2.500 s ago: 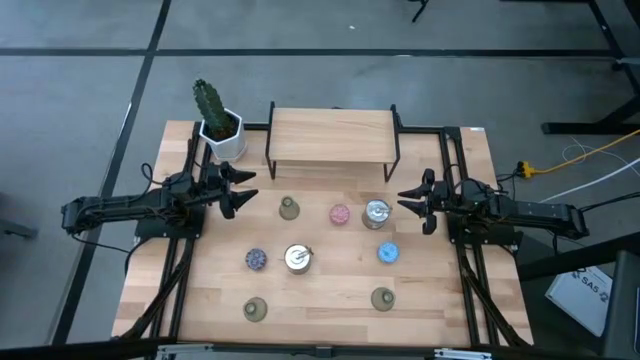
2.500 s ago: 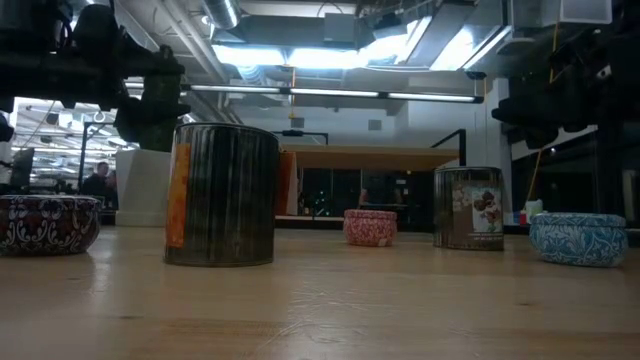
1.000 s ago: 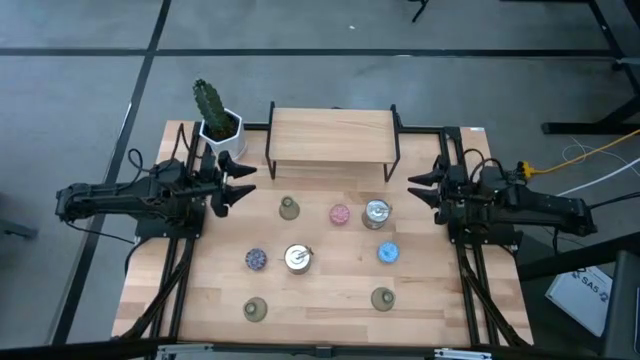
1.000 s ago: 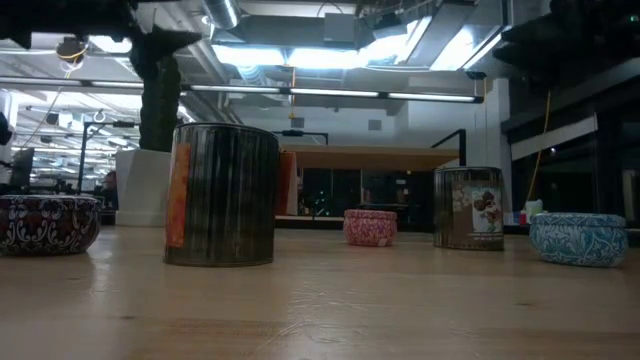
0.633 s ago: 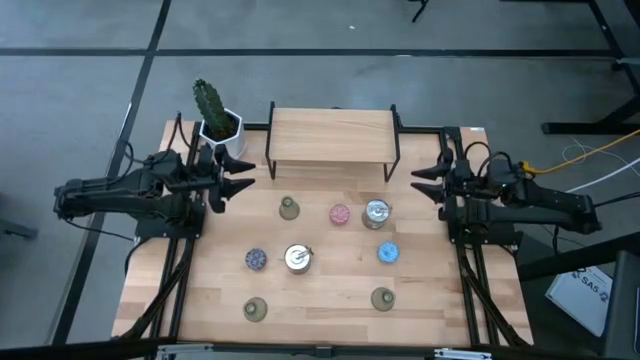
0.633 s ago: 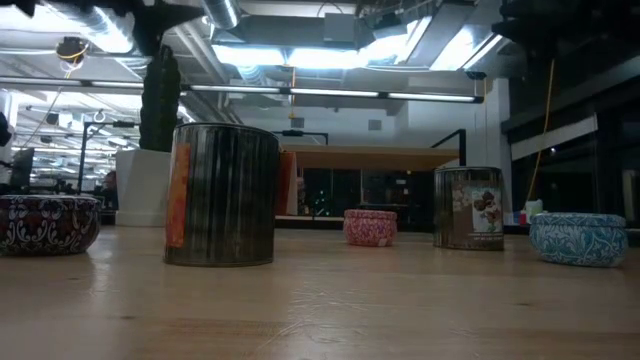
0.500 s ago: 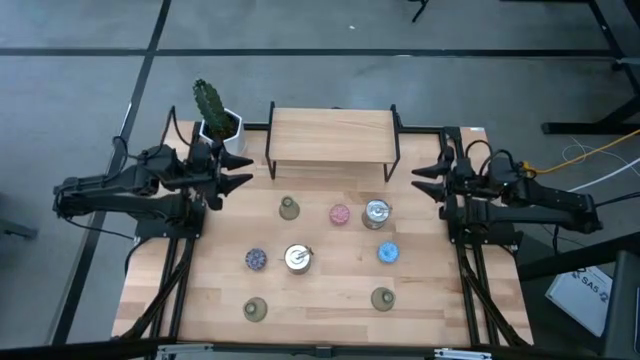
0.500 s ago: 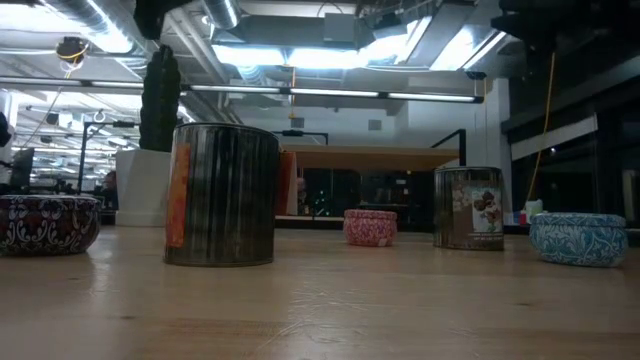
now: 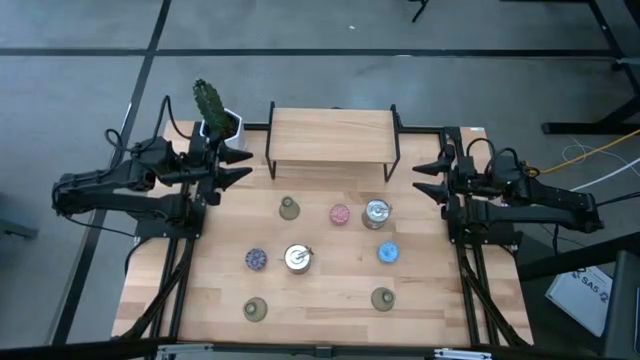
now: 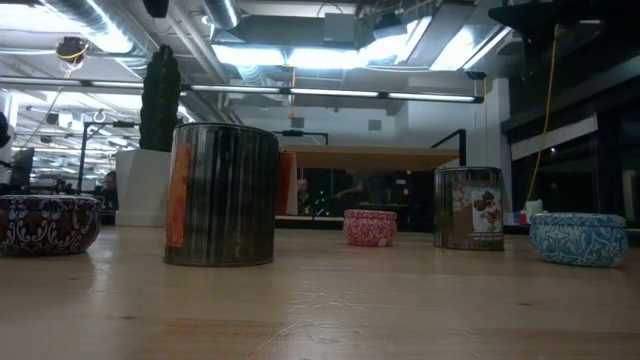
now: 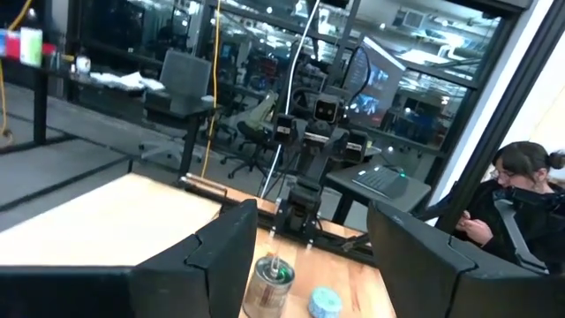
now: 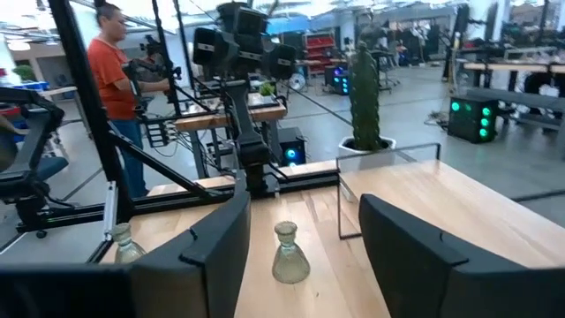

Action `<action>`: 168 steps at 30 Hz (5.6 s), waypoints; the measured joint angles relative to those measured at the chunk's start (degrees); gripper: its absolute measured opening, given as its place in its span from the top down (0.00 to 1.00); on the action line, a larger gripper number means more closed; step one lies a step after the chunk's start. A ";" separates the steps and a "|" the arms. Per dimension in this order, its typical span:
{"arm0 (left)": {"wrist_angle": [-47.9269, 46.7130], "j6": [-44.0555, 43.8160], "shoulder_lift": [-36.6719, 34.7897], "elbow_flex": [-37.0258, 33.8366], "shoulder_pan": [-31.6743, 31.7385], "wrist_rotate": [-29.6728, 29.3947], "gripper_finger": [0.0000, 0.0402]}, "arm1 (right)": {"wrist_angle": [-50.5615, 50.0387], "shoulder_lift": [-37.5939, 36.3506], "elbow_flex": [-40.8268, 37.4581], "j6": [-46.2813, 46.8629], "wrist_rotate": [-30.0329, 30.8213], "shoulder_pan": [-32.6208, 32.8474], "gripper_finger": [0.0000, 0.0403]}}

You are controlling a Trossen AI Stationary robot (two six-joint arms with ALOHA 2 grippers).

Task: Pick & Place candle stick holders
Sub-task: Put the top right silver scented candle on the shelf

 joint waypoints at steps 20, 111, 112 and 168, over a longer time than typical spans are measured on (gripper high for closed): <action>-4.82 5.28 0.66 0.00 -0.02 8.61 0.51 | -1.32 7.75 7.46 -0.99 -2.44 0.11 0.46; -8.15 0.53 -1.08 -0.02 0.00 3.08 0.58 | -28.52 32.50 18.01 -0.62 -5.67 0.07 0.06; -8.15 0.53 -1.08 -0.02 0.00 3.08 0.58 | -28.54 33.27 18.01 -0.62 -5.67 0.09 0.06; -8.74 0.52 -0.96 -0.04 -0.02 2.03 0.55 | -42.12 52.24 28.94 -18.17 -3.97 -0.20 0.06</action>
